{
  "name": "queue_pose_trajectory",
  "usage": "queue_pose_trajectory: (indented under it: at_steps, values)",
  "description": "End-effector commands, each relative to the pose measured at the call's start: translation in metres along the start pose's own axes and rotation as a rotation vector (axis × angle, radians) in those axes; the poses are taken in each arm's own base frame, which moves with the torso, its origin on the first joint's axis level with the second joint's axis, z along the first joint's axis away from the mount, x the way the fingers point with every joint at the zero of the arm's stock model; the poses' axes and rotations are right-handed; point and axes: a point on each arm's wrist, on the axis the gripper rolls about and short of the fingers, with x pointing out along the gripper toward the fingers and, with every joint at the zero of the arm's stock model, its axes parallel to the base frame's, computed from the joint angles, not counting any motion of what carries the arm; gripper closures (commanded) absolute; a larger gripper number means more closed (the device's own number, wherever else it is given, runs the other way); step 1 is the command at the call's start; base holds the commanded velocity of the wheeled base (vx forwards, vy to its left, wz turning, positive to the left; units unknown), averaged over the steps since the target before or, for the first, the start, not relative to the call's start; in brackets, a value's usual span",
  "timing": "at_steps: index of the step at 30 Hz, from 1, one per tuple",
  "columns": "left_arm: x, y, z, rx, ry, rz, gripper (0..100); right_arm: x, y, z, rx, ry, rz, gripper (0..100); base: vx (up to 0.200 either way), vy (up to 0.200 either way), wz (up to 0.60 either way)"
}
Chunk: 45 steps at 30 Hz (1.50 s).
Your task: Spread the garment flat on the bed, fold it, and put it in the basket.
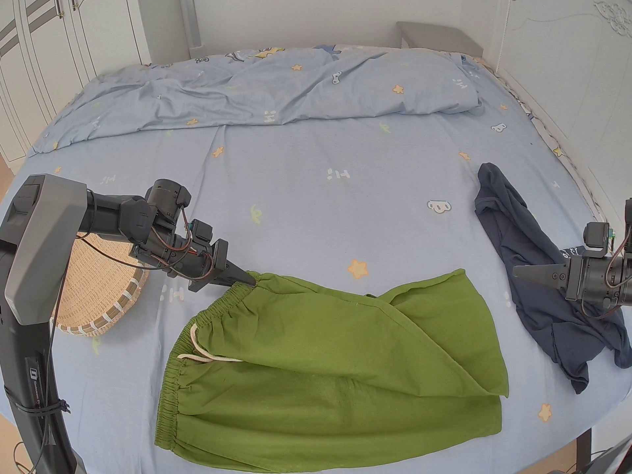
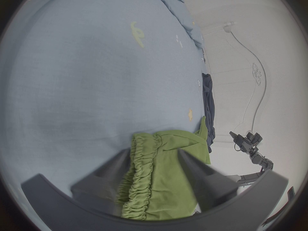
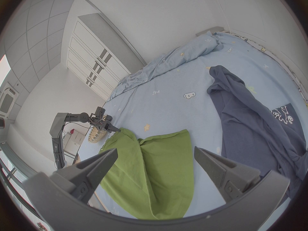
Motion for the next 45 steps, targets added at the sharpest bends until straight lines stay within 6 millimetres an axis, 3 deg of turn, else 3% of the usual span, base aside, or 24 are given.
queue_pose_trajectory:
  at_steps: [1, 9, 14, 20, 30, 38, 45]
  values:
    - [-0.001, -0.001, 0.0, 0.002, -0.001, -0.002, 100, 0.001, 0.0, -0.001, 0.002, 0.003, 0.001, 0, 0.0, 0.0, 0.0]
    - [-0.036, -0.022, 0.001, 0.027, -0.055, 0.001, 100, 0.011, -0.003, -0.007, 0.021, 0.046, 0.014, 0, 0.0, 0.0, 0.0]
    - [-0.059, -0.022, 0.004, 0.031, -0.11, 0.011, 100, 0.018, -0.009, -0.009, 0.04, 0.07, 0.011, 0, 0.0, 0.0, 0.0]
    - [-0.073, -0.012, 0.009, 0.02, -0.151, 0.028, 100, 0.028, -0.019, -0.016, 0.077, 0.113, 0.0, 0, 0.0, 0.0, 0.0]
    - [-0.074, -0.009, 0.012, 0.018, -0.163, 0.03, 100, 0.042, -0.036, -0.032, 0.103, 0.138, -0.012, 0, 0.0, 0.0, 0.0]
    - [-0.073, -0.009, 0.012, 0.02, -0.161, 0.029, 100, 0.042, -0.038, -0.045, 0.058, 0.095, -0.004, 0, 0.0, 0.0, 0.0]
    - [-0.068, -0.002, 0.017, 0.0, -0.164, 0.029, 100, 0.038, -0.027, -0.066, -0.02, 0.052, 0.035, 0, 0.0, 0.0, 0.0]
